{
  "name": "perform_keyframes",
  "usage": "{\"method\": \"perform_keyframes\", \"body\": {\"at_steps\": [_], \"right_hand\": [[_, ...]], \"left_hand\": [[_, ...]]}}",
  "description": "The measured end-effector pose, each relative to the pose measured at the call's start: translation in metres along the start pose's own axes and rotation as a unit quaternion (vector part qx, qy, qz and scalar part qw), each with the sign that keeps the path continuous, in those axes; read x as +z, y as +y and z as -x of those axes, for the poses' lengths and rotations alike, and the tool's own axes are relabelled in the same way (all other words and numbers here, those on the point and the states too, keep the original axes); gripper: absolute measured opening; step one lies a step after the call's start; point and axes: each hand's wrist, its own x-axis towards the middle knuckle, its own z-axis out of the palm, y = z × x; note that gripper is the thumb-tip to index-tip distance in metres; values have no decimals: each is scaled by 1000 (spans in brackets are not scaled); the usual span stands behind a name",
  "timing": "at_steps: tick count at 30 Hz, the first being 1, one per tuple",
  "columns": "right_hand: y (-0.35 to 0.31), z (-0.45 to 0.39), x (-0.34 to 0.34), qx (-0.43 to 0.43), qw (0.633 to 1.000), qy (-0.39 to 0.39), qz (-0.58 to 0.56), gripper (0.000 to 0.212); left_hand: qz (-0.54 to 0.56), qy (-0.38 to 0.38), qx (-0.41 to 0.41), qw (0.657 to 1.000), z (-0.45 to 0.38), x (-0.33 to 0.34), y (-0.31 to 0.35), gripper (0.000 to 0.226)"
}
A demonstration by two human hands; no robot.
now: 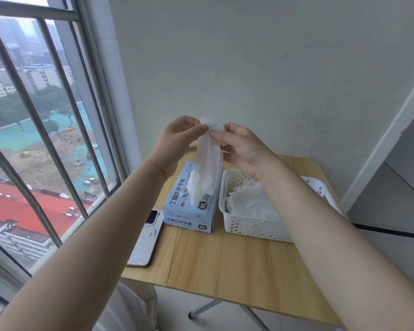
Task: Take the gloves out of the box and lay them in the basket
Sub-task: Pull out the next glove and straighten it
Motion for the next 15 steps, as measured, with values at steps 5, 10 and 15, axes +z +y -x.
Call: {"method": "perform_keyframes", "body": {"at_steps": [5, 10, 15], "right_hand": [[5, 4, -3, 21, 999, 11, -33, 7], [6, 11, -3, 35, 997, 17, -71, 19], [7, 18, 3, 57, 997, 22, -45, 35]], "left_hand": [[-7, -80, -167, 983, 4, -12, -18, 43], [11, -191, -179, 965, 19, -24, -39, 65], [19, -185, -125, 975, 26, -25, -42, 40]]}}
